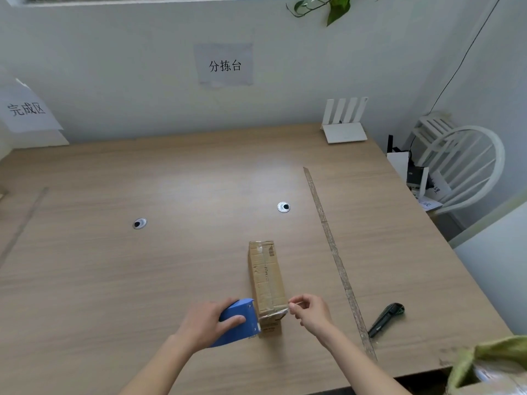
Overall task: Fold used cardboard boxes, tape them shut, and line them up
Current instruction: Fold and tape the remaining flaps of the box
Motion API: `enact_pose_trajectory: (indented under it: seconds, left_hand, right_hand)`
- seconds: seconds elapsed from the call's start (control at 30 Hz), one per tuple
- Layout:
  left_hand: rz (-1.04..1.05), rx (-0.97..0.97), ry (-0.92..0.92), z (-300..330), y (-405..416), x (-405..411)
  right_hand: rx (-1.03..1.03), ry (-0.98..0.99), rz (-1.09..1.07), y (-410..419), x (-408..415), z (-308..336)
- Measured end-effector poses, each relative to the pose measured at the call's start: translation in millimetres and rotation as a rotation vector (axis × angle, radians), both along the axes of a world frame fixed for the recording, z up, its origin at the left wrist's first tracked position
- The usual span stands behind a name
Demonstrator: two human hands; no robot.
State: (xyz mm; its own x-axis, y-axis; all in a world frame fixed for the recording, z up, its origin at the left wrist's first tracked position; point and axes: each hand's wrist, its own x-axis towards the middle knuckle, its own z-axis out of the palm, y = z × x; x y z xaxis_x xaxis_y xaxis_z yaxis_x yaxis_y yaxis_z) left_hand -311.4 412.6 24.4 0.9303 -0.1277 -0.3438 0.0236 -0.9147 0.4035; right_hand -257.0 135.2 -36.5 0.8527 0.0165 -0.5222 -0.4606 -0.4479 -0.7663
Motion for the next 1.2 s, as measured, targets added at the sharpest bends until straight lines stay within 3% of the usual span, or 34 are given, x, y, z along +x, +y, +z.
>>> enact_pose_trajectory:
  seconds: [0.63,0.7,0.77,0.87,1.0,1.2]
  left_hand:
    - [0.129,-0.108,0.058,-18,-2,2]
    - [0.143,-0.124,0.065,-18,1,1]
    - [0.147,-0.132,0.06,-18,4,0]
    - [0.138,-0.147,0.069,-18,6,-1]
    - [0.137,-0.14,0.066,-16,9,-1]
    - [0.075,-0.057,0.071,-8,19,-1]
  right_hand:
    - [-0.095,0.13,-0.132,17,8,-20]
    - [-0.167,0.079,-0.132,20,5,-18]
    - [-0.251,-0.102,-0.123,28,4,-9]
    - [-0.199,-0.319,0.039,48,5,10]
    - [-0.267,-0.231,0.479,67,3,13]
    - [-0.289,-0.17,0.506,60,0,-3]
